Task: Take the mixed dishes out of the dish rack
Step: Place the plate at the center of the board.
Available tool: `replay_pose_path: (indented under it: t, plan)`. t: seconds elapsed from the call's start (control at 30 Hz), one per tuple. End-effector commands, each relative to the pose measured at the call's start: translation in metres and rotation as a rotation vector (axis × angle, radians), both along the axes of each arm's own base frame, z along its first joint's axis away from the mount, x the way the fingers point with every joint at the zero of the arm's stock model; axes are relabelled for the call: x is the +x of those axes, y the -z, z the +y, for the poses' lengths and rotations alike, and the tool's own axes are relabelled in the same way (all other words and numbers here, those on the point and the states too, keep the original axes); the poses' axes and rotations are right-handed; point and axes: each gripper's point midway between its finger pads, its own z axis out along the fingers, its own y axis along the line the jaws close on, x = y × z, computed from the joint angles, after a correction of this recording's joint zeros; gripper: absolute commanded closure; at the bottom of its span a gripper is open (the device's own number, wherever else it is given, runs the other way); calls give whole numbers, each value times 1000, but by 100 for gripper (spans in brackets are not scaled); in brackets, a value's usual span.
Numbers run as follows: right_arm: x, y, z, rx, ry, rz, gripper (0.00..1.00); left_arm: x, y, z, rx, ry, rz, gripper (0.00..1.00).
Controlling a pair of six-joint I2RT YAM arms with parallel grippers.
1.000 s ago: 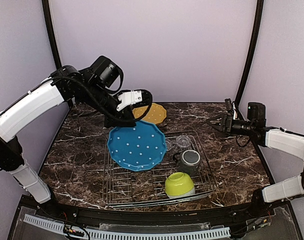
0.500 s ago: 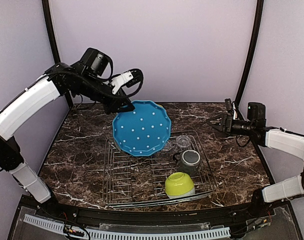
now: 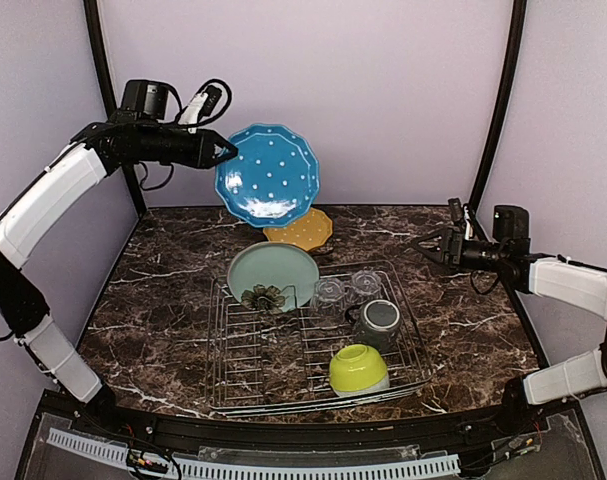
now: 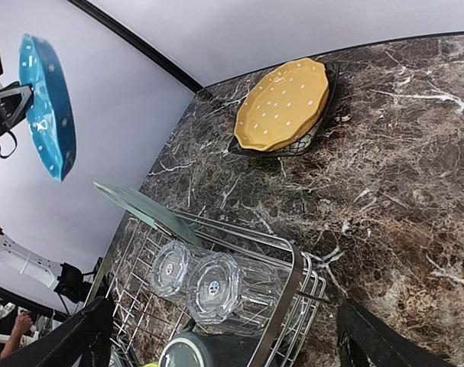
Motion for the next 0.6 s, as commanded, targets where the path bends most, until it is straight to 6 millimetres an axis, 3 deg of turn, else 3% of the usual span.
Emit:
replay_pose_path:
  t: [0.0,0.17,0.37,0.57]
  plan:
    - [2,-4,2,3,-7,-29,1,46,-55,26,-302,-160,-46,99]
    - [1,-1,1,-6,-3,-25,1,94,-37,49,-427,-258,43,99]
    - [-1,4,0,-15,4,-21,1,133,0,47,-439,-323,103,99]
    - [-2,9,-3,-24,21,-15,1,159,38,46,-501,-396,196,99]
